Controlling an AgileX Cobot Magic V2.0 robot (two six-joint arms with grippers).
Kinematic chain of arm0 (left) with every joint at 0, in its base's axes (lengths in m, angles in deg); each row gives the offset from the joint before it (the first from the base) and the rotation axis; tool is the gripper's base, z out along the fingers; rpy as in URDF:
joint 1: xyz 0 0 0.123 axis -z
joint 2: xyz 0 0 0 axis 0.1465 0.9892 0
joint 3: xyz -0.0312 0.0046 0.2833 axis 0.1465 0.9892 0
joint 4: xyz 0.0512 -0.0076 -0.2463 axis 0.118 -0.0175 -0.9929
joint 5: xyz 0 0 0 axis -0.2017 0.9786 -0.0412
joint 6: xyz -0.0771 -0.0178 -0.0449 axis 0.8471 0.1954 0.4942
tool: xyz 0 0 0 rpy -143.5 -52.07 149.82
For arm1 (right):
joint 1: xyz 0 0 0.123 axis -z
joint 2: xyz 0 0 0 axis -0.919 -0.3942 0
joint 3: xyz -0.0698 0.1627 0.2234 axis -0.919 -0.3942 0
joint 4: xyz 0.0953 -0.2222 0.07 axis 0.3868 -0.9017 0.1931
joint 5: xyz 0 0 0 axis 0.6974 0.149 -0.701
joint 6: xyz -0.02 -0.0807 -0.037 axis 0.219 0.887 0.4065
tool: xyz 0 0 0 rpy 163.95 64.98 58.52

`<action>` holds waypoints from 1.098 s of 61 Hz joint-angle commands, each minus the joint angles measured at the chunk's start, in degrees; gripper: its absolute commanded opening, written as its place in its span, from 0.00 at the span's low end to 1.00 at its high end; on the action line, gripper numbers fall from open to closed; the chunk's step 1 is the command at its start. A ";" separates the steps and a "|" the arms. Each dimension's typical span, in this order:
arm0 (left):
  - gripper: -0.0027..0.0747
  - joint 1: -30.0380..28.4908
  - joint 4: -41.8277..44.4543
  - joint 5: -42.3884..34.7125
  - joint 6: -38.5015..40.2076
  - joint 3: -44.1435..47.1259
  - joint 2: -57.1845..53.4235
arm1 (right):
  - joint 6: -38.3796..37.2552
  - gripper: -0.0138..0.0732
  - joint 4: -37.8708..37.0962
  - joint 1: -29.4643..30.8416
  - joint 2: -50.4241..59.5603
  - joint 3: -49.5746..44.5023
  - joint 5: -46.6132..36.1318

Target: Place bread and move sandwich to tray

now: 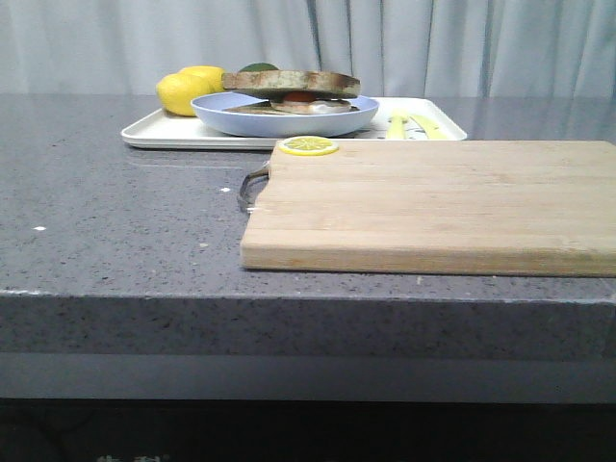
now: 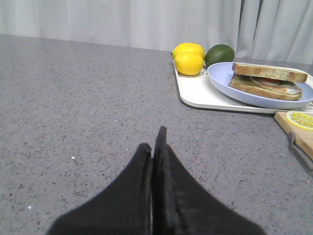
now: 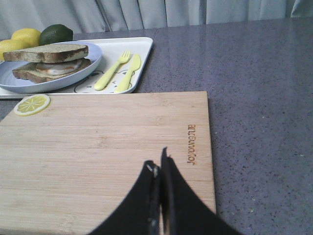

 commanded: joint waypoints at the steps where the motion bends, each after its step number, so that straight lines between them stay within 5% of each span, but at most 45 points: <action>1: 0.01 -0.74 -0.41 -5.40 0.53 1.86 -3.29 | 0.03 0.09 0.44 0.10 -0.36 1.51 -4.44; 31: 0.01 -2.15 -0.41 -11.55 0.53 14.60 -12.23 | 0.03 0.09 0.44 0.10 -0.41 1.51 -4.36; 67: 0.01 -2.15 -0.41 -9.75 0.53 14.59 -12.23 | 0.03 0.09 0.44 0.10 -0.41 1.51 -4.36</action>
